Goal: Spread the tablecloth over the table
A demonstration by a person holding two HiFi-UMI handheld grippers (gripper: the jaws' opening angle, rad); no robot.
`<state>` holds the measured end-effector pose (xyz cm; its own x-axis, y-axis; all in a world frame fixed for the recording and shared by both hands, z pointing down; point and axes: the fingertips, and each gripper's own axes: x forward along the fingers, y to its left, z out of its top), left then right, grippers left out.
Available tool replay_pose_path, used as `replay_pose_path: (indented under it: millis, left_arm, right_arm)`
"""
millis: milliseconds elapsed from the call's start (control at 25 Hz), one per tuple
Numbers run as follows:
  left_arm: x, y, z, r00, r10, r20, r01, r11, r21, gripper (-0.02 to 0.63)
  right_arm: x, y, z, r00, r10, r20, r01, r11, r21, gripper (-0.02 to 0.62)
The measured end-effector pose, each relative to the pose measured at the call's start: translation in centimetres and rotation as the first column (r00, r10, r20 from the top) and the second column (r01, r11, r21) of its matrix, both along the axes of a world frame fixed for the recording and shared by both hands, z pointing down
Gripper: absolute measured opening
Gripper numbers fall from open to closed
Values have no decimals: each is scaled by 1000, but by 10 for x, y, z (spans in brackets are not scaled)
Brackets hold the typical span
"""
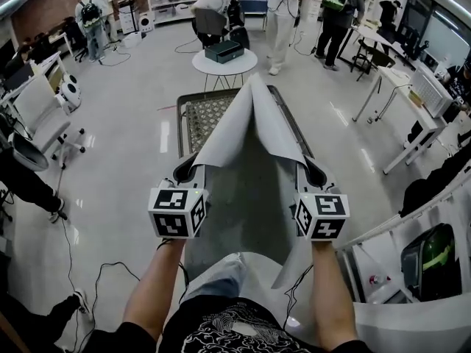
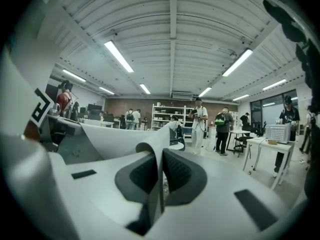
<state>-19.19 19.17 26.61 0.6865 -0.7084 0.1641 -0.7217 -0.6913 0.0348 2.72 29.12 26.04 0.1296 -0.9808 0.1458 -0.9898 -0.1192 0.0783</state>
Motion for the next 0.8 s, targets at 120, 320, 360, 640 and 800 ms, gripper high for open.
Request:
replay_pose_path:
  millis: [120, 320, 360, 640, 800]
  left_arm:
    - [7, -30, 1, 1000, -21, -10, 21, 1000, 1, 8]
    - [20, -89, 6, 998, -67, -20, 66, 998, -16, 8]
    - [24, -103, 6, 997, -74, -21, 74, 997, -21, 8]
    - [49, -192, 19, 993, -119, -5, 118, 991, -65, 8]
    - [62, -233, 26, 992, -129, 7, 129, 988, -88, 8]
  right_arm:
    - [10, -34, 1, 1000, -20, -12, 20, 1000, -7, 6]
    - [31, -101, -1, 998, -59, -27, 58, 998, -38, 8]
    - [36, -117, -2, 997, -66, -29, 65, 997, -43, 7]
    - [71, -216, 5, 994, -94, -59, 87, 991, -103, 7]
    - [94, -259, 6, 995, -82, -60, 75, 990, -118, 6]
